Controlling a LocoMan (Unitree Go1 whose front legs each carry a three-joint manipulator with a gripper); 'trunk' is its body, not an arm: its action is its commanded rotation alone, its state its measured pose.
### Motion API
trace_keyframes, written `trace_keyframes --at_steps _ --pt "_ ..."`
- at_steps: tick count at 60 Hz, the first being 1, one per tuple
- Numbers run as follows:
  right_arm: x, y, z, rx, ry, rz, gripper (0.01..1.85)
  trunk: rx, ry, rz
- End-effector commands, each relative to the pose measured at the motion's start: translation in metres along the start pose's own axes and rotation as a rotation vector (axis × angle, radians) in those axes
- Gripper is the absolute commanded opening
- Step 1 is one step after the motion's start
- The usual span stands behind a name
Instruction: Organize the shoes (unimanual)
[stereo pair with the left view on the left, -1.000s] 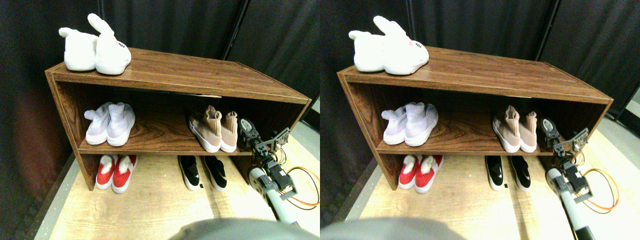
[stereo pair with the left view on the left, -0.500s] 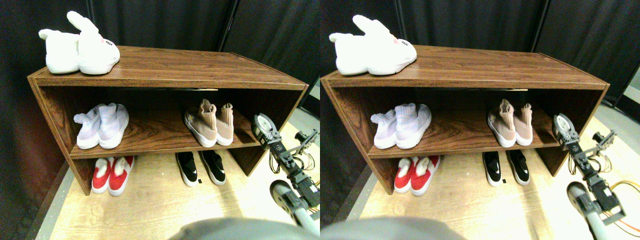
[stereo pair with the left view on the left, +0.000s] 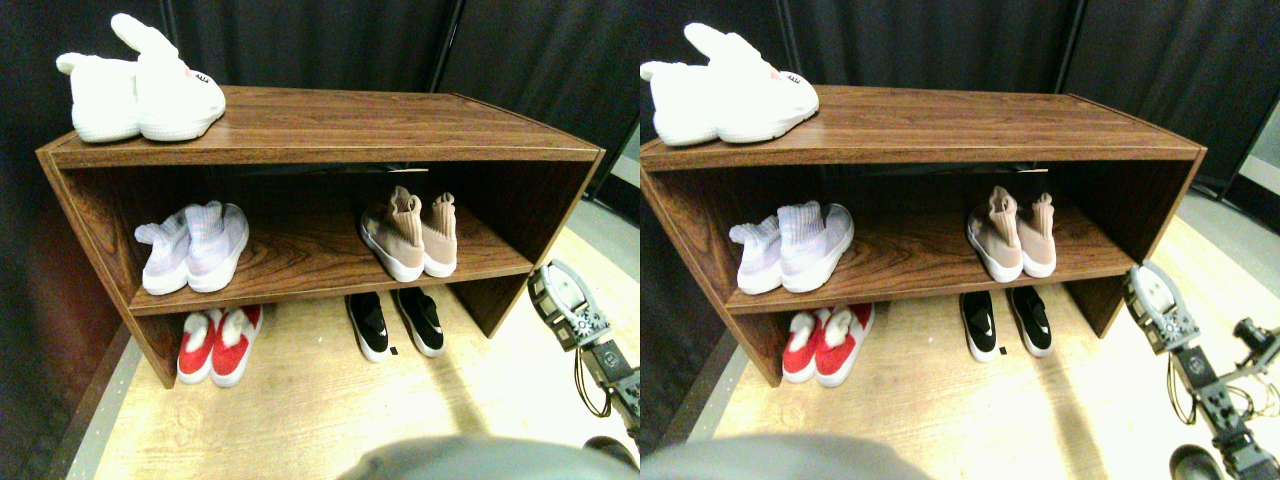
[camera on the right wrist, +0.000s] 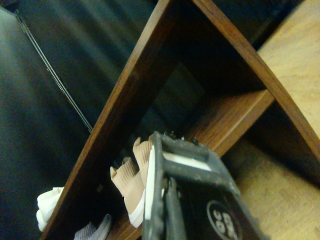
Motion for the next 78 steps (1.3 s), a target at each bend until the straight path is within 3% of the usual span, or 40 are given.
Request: trace_keyframes --at_steps 1,15,34,39,45,55,58,59,78 --pt "-0.004 0.007 -0.006 0.06 0.015 0.046 0.06 -0.028 0.045 0.011" --pt "-0.01 -0.024 -0.028 0.06 0.065 0.005 0.06 -0.031 0.083 0.022" --pt "-0.001 -0.072 -0.053 0.147 0.065 -0.163 0.06 -0.045 0.099 0.041" --pt "0.005 -0.085 -0.057 0.207 0.041 -0.212 0.06 -0.046 0.098 0.043" --pt "0.012 -0.096 -0.058 0.19 0.033 -0.225 0.06 -0.052 0.096 0.048" --pt "0.028 -0.111 -0.063 0.187 -0.024 -0.319 0.06 -0.056 0.095 0.056" --pt "0.031 -0.114 -0.063 0.194 -0.022 -0.323 0.06 -0.056 0.095 0.056" --pt "0.034 -0.116 -0.063 0.191 -0.018 -0.322 0.06 -0.061 0.088 0.063" --pt "0.064 -0.143 -0.052 0.201 -0.051 -0.368 0.06 -0.063 0.084 0.081"
